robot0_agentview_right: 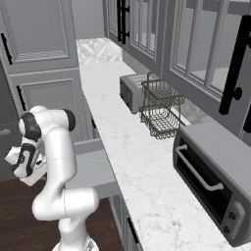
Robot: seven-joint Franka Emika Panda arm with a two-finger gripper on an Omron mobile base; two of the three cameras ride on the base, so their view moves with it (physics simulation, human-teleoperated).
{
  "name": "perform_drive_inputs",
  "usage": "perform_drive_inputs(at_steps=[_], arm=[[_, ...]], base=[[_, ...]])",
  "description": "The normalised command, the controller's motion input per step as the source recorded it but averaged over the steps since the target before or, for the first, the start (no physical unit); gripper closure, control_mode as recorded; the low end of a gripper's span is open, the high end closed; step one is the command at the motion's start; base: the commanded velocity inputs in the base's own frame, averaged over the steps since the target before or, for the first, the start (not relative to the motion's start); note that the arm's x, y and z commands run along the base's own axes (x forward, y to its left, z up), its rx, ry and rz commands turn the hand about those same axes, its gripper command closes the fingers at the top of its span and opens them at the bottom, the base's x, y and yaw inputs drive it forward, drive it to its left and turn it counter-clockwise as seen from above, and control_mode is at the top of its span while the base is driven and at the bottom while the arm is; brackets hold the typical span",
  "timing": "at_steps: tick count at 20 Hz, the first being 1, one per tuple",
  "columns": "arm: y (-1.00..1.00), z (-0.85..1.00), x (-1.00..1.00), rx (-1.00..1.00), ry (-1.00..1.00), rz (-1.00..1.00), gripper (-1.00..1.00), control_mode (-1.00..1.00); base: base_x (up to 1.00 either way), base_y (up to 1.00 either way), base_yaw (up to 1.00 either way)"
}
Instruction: Take a straw from the drawer in front and place it inside the glass cup on the dining counter.
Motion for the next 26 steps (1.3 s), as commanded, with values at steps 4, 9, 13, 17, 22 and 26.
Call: perform_drive_inputs(at_steps=[4, 9, 13, 17, 22, 26], arm=[[0.29, 0.89, -0.6, 0.17, -0.02, 0.0, -1.0, -1.0], [-0.04, 1.0, -0.67, 0.28, -0.07, 0.0, -1.0, -1.0], [-0.5, 1.0, -0.12, 0.35, -0.02, 0.0, -1.0, -1.0], [-0.77, 1.0, 0.36, 0.25, 0.0, 0.0, -1.0, -1.0], [-0.86, 0.96, 0.45, 0.2, 0.0, -0.01, -1.0, -1.0], [-0.84, 0.26, 0.41, 0.05, 0.03, -0.04, -1.0, -1.0]], base=[[0.0, 0.0, 0.0], [0.0, 0.0, 0.0], [0.0, 0.0, 0.0], [0.0, 0.0, 0.0], [0.0, 0.0, 0.0], [0.0, 0.0, 0.0]])
